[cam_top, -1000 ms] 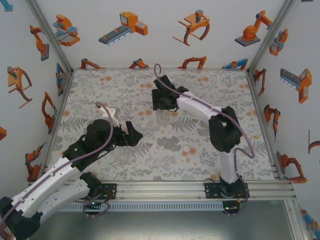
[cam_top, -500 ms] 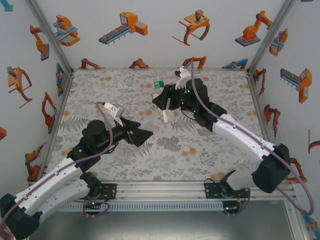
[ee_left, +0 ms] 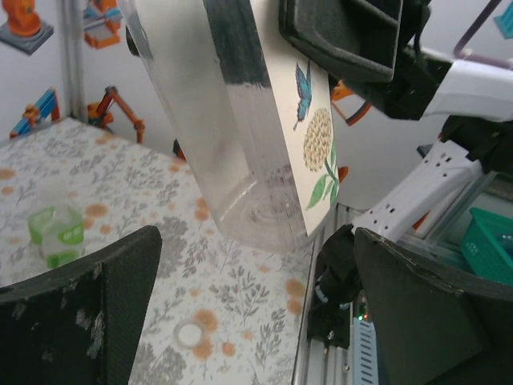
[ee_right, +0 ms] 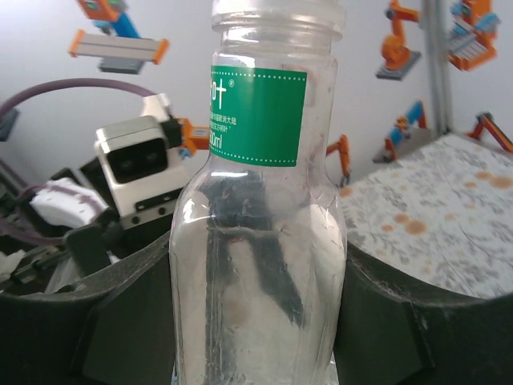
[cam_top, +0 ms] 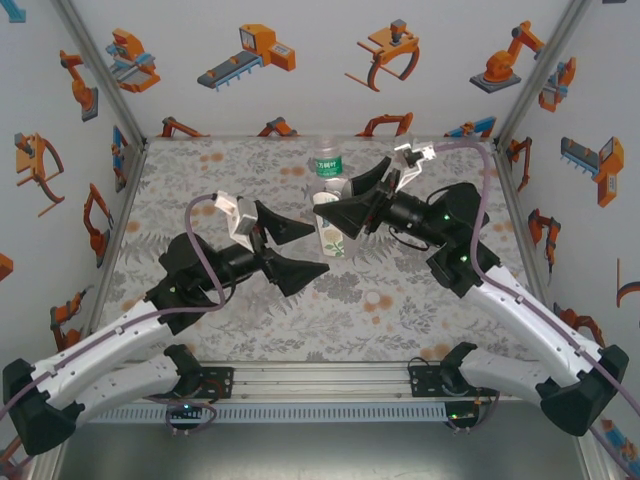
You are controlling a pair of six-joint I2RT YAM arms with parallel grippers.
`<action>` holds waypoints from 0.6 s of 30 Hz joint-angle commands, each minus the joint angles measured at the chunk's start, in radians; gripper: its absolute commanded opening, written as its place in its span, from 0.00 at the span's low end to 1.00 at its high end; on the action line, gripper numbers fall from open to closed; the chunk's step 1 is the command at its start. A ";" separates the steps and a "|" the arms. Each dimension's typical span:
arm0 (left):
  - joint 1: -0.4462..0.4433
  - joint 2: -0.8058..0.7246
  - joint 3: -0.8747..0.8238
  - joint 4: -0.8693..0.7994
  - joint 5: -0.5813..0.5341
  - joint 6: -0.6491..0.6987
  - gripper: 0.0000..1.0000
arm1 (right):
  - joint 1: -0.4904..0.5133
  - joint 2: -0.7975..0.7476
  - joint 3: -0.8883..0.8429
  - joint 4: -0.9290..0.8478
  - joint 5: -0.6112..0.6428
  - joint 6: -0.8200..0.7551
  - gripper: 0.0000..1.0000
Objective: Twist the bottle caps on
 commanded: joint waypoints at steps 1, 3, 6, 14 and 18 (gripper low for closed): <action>-0.013 0.052 0.072 0.154 0.118 -0.031 0.97 | 0.019 -0.027 -0.010 0.118 -0.054 0.044 0.30; -0.026 0.087 0.095 0.202 0.144 -0.051 0.97 | 0.030 -0.032 -0.014 0.137 -0.058 0.047 0.30; -0.040 0.130 0.115 0.279 0.148 -0.077 0.97 | 0.045 -0.041 -0.027 0.193 -0.071 0.052 0.30; -0.083 0.213 0.190 0.326 0.218 -0.092 0.98 | 0.080 -0.054 -0.062 0.287 -0.040 0.052 0.30; -0.098 0.231 0.213 0.310 0.242 -0.096 0.89 | 0.098 -0.046 -0.064 0.320 -0.040 0.051 0.30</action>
